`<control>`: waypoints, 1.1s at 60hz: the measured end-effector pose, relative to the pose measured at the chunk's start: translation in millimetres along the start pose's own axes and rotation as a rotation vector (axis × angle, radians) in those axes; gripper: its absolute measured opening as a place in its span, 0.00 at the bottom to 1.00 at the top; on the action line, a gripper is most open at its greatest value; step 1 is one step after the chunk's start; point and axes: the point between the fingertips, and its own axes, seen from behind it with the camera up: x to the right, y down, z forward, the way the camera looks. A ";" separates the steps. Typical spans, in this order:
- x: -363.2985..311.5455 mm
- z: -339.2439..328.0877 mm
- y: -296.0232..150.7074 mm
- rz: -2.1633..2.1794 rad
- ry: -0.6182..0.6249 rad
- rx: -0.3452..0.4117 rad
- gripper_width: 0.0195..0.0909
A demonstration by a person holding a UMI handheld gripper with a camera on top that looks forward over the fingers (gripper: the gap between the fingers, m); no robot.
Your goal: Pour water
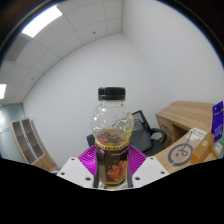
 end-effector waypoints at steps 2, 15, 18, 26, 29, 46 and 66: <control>14.7 -0.5 0.1 -0.080 0.024 0.005 0.26; 94.5 -7.2 49.1 -0.402 0.146 -0.061 0.26; 109.6 -6.4 68.6 -0.419 0.157 -0.095 0.26; 137.8 -5.4 111.9 -0.443 0.179 -0.150 0.26; 146.3 -5.3 123.7 -0.450 0.185 -0.167 0.26; 162.9 -10.4 143.3 -0.444 0.199 -0.156 0.35; 157.0 -52.0 143.6 -0.463 0.262 -0.279 0.94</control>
